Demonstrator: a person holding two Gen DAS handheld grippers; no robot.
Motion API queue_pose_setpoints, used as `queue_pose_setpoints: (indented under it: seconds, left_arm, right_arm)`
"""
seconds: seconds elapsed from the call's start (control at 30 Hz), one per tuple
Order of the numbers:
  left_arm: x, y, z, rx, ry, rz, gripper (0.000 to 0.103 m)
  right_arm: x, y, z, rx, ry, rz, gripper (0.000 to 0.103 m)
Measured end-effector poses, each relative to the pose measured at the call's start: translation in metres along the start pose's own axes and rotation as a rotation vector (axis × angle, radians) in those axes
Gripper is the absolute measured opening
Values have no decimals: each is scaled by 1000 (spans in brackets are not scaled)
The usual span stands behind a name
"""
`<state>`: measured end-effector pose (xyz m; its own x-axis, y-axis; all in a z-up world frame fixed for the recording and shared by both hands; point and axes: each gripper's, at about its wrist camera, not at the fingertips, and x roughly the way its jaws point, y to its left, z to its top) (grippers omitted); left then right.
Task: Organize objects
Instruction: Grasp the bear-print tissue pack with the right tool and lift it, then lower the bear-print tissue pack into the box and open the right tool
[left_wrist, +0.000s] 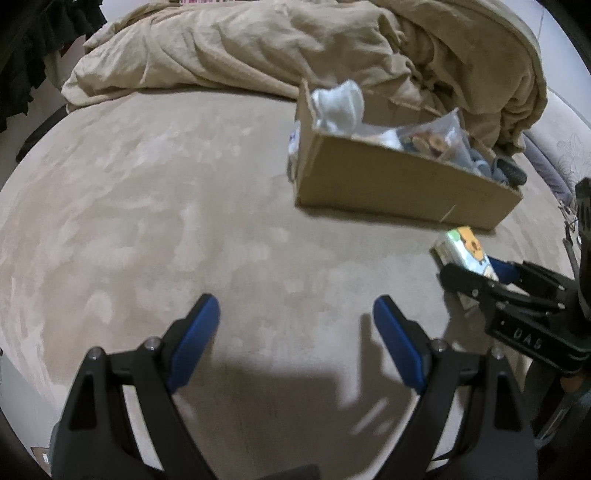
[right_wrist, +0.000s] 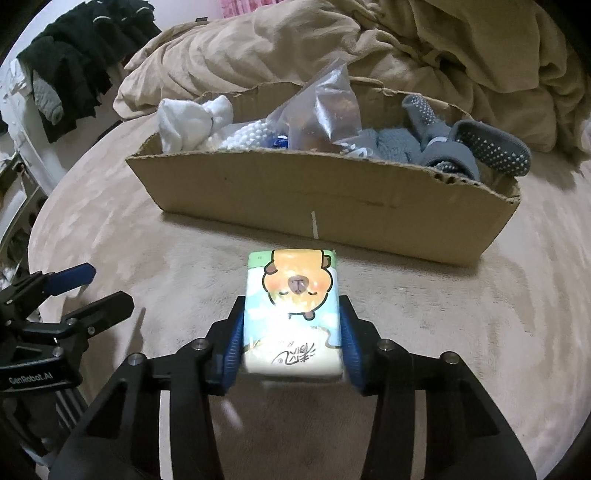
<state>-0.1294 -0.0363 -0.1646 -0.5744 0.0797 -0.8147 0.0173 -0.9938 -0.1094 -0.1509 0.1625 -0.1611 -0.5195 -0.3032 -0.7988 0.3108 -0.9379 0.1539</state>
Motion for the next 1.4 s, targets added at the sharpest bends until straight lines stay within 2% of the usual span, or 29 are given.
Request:
queue_pose_setpoints:
  seconds: [0.3,0.43,0.63,0.87,1.1,1.4]
  left_arm:
    - [-42,-5,15,6,-68,-6,87]
    - [-59,-8,27,6,-102,-11,87]
    - [-69,-9,51,13,-155,-8,87]
    - [-52,-15,78,25,-156,-23,87]
    - [-22,-23,98,37,-143,-30,87]
    - [1,-30,103,44,-116,-34,87]
  right_arm:
    - [-42,2,10,-7,-65,-1,48]
    - [-65,2,25,-20,-113,-7,48]
    - [-74,-7,51,-26,-151,-26,48]
    - [-65,-21,77,-14,-174,-41,48]
    - [-34,-37,91,2,-145,-57,48]
    - [-4,-51,94,22,-111,-93,48]
